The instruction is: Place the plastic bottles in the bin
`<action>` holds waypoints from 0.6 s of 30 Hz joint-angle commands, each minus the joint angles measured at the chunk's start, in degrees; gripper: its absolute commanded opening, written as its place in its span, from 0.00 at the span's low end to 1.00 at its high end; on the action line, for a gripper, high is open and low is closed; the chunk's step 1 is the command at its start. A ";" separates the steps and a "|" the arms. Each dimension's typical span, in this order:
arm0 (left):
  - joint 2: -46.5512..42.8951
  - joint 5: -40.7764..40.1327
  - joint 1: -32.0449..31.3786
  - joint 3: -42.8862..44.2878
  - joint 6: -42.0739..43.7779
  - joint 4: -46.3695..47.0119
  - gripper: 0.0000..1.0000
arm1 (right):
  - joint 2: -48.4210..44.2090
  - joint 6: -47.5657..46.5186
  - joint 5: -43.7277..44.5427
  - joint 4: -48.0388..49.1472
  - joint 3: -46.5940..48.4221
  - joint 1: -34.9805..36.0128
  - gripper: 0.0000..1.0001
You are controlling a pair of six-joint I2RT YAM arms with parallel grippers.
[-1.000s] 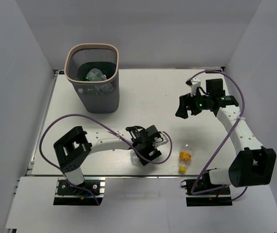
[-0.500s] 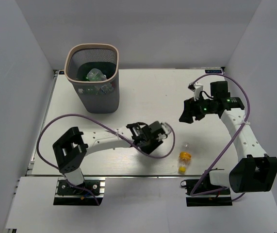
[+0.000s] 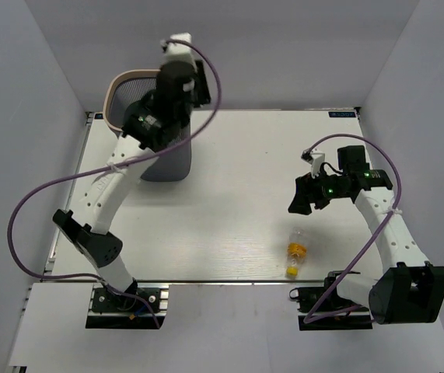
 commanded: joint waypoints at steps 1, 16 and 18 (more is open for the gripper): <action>3.67 -4.32 5.02 8.19 -5.50 -6.71 0.23 | -1.23 -3.12 -1.32 -3.83 -0.36 -0.21 0.73; 6.59 6.66 18.66 11.30 -6.85 -8.92 1.00 | 8.33 -10.87 6.58 -22.00 9.22 0.59 0.90; 4.05 9.02 17.08 10.78 -3.34 -7.70 1.00 | 11.24 -10.43 8.33 -23.34 8.87 0.93 0.90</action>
